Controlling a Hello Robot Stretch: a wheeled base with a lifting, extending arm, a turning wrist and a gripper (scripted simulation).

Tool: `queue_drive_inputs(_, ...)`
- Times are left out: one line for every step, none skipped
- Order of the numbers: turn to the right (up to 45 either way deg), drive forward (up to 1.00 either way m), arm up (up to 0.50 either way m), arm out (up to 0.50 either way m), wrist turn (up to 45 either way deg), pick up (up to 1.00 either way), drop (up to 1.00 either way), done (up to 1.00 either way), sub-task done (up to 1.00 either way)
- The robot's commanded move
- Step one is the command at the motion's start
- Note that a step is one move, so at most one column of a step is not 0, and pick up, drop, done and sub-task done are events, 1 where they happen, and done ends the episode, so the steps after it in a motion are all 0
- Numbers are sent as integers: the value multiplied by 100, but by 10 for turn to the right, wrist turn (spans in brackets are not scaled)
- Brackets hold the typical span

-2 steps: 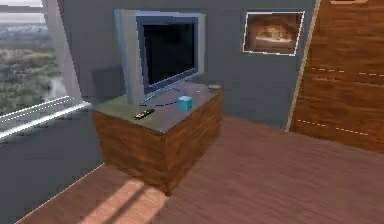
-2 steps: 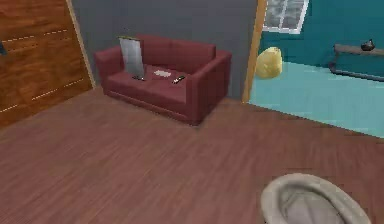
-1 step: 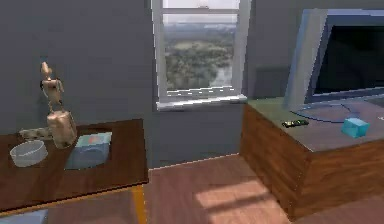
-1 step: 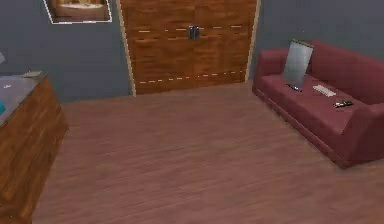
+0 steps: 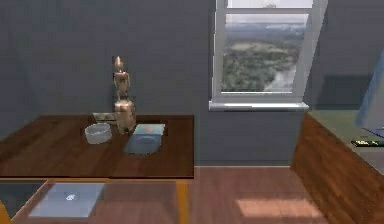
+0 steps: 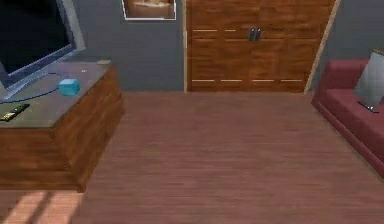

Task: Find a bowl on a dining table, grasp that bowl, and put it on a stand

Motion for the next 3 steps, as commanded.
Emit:
queue_drive_inputs(0,15,0,0,0,0,0,0,0)
queue_drive_inputs(-450,0,0,0,0,0,0,0,0)
queue_drive_inputs(-30,0,0,0,0,0,0,0,0)
